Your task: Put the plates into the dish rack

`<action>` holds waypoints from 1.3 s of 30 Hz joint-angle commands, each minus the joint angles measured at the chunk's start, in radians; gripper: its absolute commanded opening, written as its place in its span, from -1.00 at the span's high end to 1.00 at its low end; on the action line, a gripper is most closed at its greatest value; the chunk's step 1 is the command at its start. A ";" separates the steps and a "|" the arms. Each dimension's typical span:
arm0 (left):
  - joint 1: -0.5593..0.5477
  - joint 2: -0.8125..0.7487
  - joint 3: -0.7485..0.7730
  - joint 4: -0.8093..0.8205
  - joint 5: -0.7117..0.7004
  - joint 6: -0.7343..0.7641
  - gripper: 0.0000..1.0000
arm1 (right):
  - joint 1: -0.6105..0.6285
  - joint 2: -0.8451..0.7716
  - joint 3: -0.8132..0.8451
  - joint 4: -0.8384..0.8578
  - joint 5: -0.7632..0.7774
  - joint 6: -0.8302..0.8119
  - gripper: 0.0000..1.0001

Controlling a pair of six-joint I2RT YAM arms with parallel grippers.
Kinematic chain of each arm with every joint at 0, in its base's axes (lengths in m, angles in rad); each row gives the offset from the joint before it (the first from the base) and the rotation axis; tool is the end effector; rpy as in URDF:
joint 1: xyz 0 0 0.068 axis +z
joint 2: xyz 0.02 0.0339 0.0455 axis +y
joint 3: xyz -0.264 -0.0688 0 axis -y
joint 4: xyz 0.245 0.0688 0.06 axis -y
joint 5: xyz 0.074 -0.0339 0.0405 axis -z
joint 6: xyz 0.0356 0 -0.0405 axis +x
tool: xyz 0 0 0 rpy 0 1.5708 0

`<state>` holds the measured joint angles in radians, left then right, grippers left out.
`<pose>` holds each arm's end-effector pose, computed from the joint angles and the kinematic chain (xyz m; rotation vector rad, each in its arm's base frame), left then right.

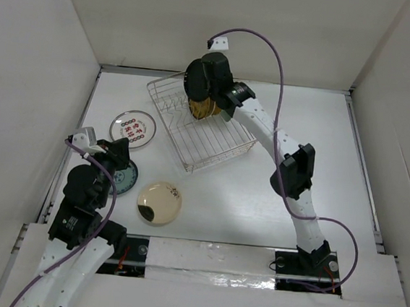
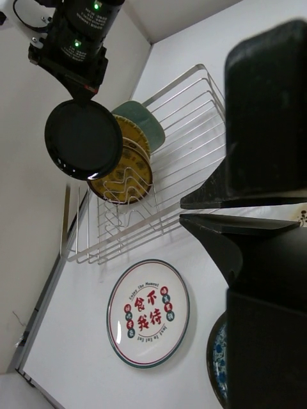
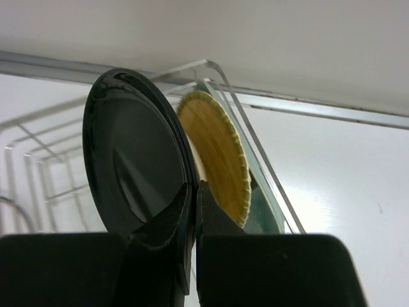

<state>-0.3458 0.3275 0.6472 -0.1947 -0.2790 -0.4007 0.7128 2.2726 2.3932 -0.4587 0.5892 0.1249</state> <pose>0.0891 -0.0217 0.3459 -0.2696 1.4385 -0.4084 0.4095 0.3278 0.3698 -0.1520 1.8440 0.0197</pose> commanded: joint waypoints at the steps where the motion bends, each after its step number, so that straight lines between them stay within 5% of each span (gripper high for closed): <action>1: -0.004 0.025 -0.004 0.017 -0.019 0.008 0.88 | 0.024 -0.007 0.100 0.023 0.187 -0.042 1.00; 19: -0.004 0.065 -0.003 0.024 -0.019 0.014 0.84 | 0.105 0.174 0.018 0.092 0.276 -0.103 1.00; 32: -0.004 0.076 -0.003 0.029 -0.023 0.017 0.84 | 0.117 0.021 -0.055 0.343 0.372 -0.261 1.00; 39: -0.004 0.076 -0.001 0.037 -0.023 0.022 0.84 | 0.117 0.042 -0.062 0.347 0.390 -0.306 1.00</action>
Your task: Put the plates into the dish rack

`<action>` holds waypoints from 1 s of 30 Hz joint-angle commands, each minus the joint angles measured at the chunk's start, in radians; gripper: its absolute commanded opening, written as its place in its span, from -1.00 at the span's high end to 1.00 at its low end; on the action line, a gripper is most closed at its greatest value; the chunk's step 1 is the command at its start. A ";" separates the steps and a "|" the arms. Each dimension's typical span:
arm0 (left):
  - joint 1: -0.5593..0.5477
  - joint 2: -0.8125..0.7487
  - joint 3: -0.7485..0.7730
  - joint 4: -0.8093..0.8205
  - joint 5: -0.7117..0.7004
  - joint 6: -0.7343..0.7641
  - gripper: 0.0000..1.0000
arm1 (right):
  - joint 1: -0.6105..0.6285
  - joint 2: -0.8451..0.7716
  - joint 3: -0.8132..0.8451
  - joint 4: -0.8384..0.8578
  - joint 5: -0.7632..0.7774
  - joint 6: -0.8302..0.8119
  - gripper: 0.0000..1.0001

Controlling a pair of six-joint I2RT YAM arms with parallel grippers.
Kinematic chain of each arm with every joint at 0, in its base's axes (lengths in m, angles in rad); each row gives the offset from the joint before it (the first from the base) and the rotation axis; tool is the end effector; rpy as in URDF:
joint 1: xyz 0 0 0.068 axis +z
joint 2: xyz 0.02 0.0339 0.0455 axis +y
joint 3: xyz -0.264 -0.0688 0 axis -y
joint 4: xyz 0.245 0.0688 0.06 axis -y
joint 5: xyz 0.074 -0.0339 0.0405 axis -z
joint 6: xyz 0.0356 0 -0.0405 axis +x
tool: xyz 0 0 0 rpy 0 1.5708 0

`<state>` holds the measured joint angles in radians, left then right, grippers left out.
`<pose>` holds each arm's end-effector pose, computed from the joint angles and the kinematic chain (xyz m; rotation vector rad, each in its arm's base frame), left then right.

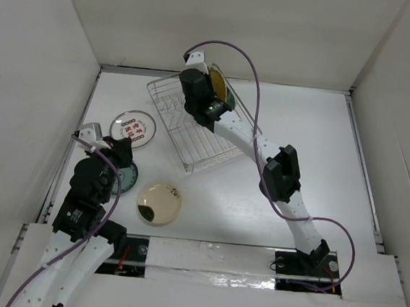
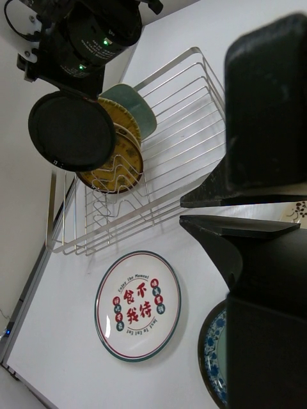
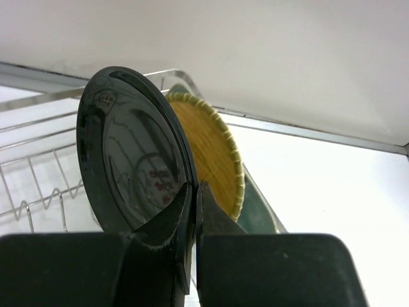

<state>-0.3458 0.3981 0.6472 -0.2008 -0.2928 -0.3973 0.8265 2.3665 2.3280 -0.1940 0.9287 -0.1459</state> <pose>0.1044 -0.0267 0.3396 -0.2739 1.5114 -0.3698 0.3925 0.3841 0.3268 -0.1872 1.7103 -0.3330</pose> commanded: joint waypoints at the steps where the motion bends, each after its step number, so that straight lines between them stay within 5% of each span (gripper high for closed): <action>1: -0.004 0.007 -0.001 0.043 -0.009 0.018 0.84 | 0.003 -0.040 0.002 0.074 0.044 -0.028 1.00; 17: -0.004 0.019 -0.001 0.047 -0.005 0.028 0.83 | 0.022 0.059 0.019 0.091 0.027 -0.057 1.00; 20: -0.004 0.016 -0.003 0.047 -0.006 0.028 0.83 | 0.031 0.013 -0.005 0.084 0.000 -0.023 0.53; 21: -0.004 0.015 -0.003 0.047 -0.006 0.026 0.83 | 0.031 -0.012 -0.027 0.079 -0.019 -0.009 0.22; 23: -0.004 0.015 -0.003 0.049 -0.003 0.026 0.83 | 0.031 -0.108 -0.128 0.082 -0.083 0.053 0.00; 27: -0.004 0.018 -0.003 0.049 0.004 0.026 0.83 | 0.031 -0.327 -0.427 0.115 -0.241 0.199 -0.06; 28: -0.004 0.016 -0.001 0.046 0.006 0.026 0.83 | 0.042 -0.373 -0.494 0.123 -0.282 0.230 0.05; 29: -0.004 0.015 -0.003 0.046 0.009 0.025 0.83 | 0.042 -0.473 -0.569 0.140 -0.386 0.294 0.71; 30: -0.004 0.013 -0.001 0.044 0.012 0.025 0.83 | 0.042 -0.524 -0.728 0.181 -0.457 0.328 0.98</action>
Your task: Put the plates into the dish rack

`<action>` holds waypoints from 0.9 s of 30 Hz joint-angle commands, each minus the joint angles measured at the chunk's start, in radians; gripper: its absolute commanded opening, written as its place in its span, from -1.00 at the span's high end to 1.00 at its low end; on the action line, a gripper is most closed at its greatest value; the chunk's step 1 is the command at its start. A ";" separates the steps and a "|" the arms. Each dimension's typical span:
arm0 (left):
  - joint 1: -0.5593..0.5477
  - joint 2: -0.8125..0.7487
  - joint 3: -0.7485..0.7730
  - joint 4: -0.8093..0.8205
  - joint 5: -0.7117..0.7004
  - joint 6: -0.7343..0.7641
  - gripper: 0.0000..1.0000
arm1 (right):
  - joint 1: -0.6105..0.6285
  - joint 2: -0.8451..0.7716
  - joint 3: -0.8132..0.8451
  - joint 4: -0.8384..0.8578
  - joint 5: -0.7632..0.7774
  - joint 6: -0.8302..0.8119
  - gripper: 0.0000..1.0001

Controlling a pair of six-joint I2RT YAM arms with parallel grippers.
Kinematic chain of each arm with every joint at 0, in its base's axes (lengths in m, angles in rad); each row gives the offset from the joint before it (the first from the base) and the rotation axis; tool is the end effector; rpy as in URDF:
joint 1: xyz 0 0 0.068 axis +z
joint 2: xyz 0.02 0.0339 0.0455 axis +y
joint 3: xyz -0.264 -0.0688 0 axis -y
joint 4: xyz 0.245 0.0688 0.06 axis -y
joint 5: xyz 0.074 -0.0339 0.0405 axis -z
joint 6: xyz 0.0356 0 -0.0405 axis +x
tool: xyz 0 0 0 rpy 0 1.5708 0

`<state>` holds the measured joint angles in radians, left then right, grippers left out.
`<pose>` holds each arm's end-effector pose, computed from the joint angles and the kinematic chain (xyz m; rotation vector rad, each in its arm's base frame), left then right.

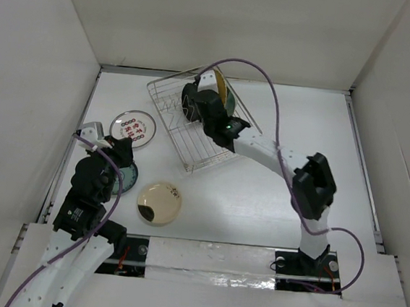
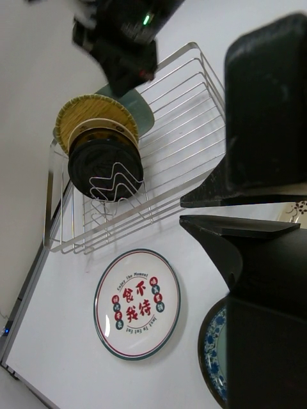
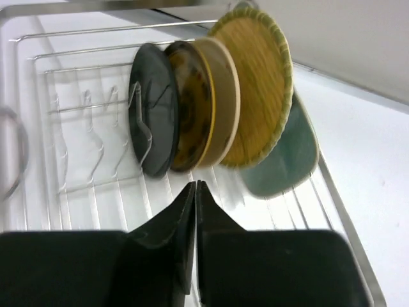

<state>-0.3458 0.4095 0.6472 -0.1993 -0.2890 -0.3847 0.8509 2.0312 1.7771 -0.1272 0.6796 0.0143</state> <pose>0.1068 -0.0277 0.3388 -0.2606 1.5227 -0.3594 0.3359 0.3491 0.3087 -0.3404 1.8337 -0.0678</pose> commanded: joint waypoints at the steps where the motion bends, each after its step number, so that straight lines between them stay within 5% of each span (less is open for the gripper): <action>1: -0.004 -0.001 -0.004 0.044 0.013 0.012 0.83 | 0.026 -0.277 -0.338 0.183 -0.351 0.238 1.00; 8: -0.004 -0.012 -0.004 0.055 0.030 0.010 0.83 | 0.123 -0.431 -0.800 0.346 -0.581 0.597 1.00; 12: -0.004 -0.018 -0.006 0.058 0.051 0.012 0.83 | 0.152 -0.381 -0.936 0.515 -0.672 0.742 0.19; 14: -0.004 -0.021 -0.008 0.058 0.057 0.010 0.83 | 0.152 -0.318 -0.944 0.569 -0.750 0.777 0.04; 27: -0.004 -0.043 -0.007 0.064 0.080 0.010 0.82 | 0.152 -0.164 -0.940 0.678 -0.907 0.845 0.22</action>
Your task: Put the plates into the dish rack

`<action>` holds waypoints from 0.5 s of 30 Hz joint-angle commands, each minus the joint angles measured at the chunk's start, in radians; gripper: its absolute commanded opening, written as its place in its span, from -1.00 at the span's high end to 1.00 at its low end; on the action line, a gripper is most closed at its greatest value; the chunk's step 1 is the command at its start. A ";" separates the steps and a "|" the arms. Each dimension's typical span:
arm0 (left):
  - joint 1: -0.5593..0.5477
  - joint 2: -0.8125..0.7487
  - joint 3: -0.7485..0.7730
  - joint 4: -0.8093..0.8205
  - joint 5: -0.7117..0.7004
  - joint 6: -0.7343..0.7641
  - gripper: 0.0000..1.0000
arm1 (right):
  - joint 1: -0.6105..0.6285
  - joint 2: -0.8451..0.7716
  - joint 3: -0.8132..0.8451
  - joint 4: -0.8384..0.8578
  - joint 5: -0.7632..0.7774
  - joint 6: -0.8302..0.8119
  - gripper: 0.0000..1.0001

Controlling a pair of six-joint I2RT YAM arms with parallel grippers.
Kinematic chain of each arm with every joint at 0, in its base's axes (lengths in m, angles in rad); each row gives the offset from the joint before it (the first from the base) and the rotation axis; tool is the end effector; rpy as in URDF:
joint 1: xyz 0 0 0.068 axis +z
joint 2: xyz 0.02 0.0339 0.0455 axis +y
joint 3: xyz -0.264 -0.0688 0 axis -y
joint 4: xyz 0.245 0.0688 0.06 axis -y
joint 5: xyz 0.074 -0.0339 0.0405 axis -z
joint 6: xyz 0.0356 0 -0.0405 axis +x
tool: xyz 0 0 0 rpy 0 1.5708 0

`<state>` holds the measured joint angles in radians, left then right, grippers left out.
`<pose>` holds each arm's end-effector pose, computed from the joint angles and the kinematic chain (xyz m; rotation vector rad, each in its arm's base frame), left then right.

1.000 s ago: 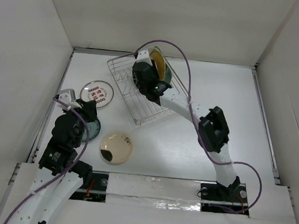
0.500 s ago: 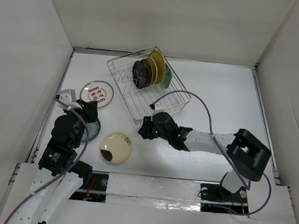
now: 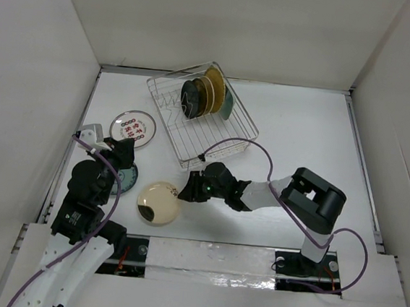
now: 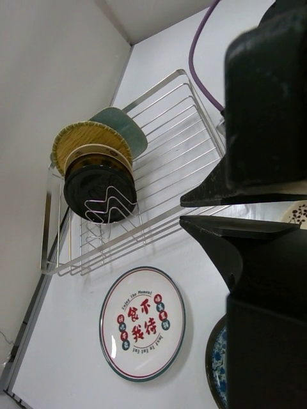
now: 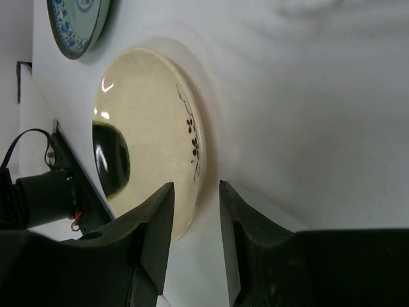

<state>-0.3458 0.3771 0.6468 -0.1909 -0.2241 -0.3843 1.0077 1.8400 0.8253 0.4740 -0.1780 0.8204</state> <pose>0.0997 -0.0275 0.3424 -0.2111 1.4935 -0.4210 0.1890 0.3112 0.1355 -0.3415 2.3529 1.1938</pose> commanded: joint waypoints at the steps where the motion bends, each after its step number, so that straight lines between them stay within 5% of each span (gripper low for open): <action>1: -0.004 -0.012 -0.006 0.056 0.017 0.012 0.82 | -0.004 0.031 0.009 0.078 -0.051 0.040 0.29; 8: -0.004 -0.024 -0.009 0.053 0.019 0.012 0.81 | 0.037 0.004 -0.014 0.072 0.001 0.045 0.57; 11: -0.004 -0.029 -0.009 0.051 0.020 0.010 0.81 | 0.058 -0.027 -0.025 0.054 0.041 0.042 1.00; 15: -0.004 -0.040 -0.009 0.047 0.017 0.009 0.81 | 0.078 -0.120 -0.055 -0.006 0.133 0.014 1.00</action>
<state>-0.3458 0.3531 0.6468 -0.1905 -0.2131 -0.3828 1.0702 1.8210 0.7879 0.4755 -0.1352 0.8604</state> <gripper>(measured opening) 0.092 0.032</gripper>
